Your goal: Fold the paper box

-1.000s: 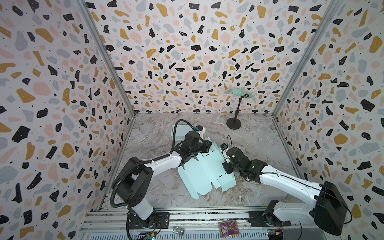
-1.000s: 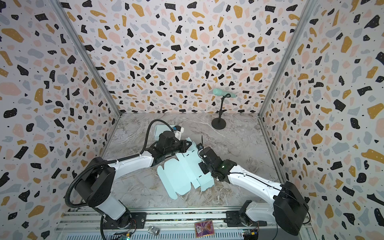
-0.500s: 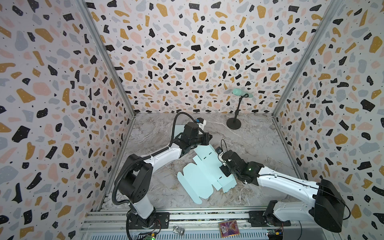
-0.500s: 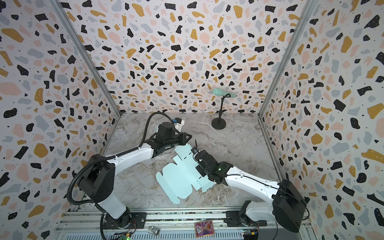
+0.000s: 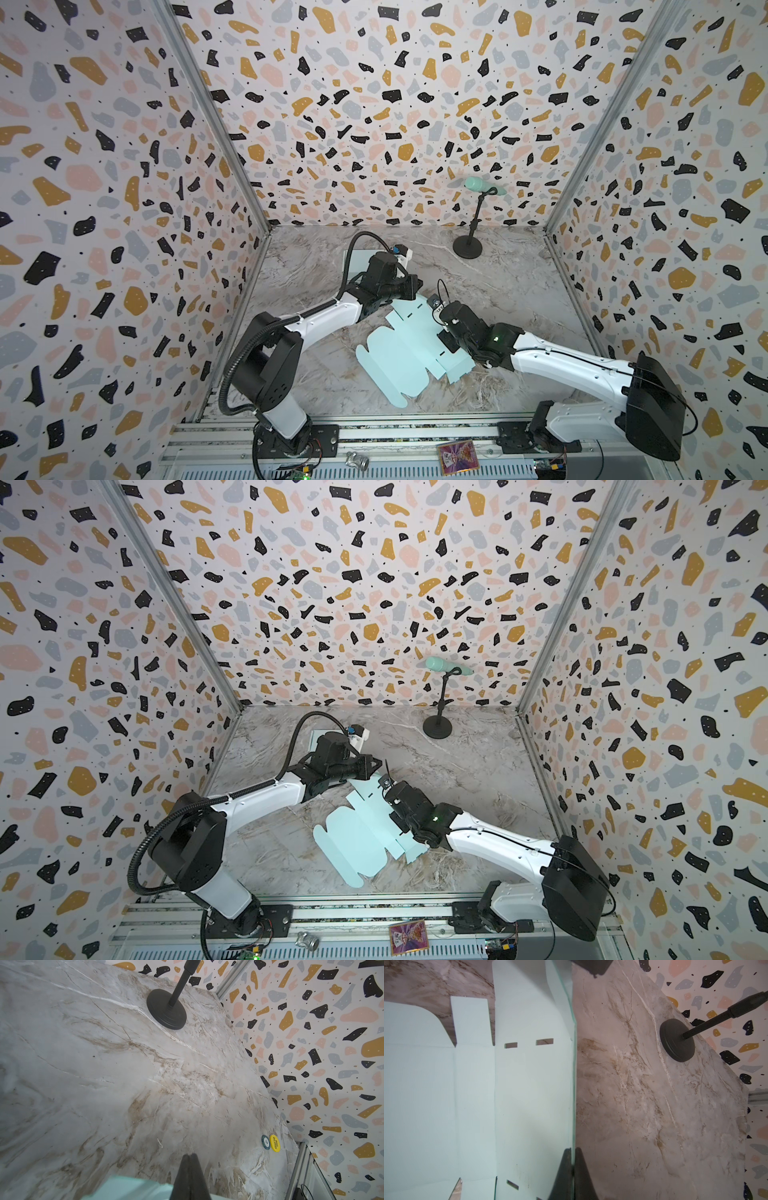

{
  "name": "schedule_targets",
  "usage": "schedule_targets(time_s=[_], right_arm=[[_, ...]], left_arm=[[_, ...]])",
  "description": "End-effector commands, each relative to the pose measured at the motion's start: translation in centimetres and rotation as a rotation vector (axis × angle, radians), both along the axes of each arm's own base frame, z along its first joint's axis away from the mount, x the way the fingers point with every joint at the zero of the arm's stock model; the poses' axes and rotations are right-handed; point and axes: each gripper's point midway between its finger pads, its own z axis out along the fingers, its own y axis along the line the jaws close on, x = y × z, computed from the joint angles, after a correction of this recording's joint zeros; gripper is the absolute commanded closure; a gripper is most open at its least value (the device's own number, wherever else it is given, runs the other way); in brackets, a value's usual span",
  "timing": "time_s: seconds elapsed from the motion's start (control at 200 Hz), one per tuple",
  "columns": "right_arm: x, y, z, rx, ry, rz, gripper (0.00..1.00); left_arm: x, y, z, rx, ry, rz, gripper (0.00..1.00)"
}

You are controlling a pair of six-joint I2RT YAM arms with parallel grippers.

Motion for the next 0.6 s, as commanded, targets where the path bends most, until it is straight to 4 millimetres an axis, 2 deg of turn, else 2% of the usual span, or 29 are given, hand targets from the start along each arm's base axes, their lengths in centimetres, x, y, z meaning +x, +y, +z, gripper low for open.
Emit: schedule_targets(time_s=[0.0,0.355,0.531,0.551,0.596], right_arm=[[0.9,0.5,2.2,0.031,-0.055,-0.023,1.0],[1.4,0.4,2.4,-0.017,-0.092,-0.059,1.0],[1.4,0.5,2.4,-0.04,-0.105,-0.063,1.0],[1.4,0.5,2.2,-0.047,-0.105,-0.065,1.0],[1.4,0.5,2.1,-0.06,-0.109,-0.062,1.0]], left_arm=[[-1.0,0.3,0.4,-0.001,-0.019,-0.009,1.0],[-3.5,-0.4,0.7,-0.056,-0.017,-0.014,0.99],[-5.0,-0.7,-0.4,-0.065,0.014,-0.018,0.99],[-4.9,-0.9,0.1,-0.087,-0.003,-0.018,0.99],[-5.1,-0.7,-0.3,-0.093,0.002,-0.014,0.99]])
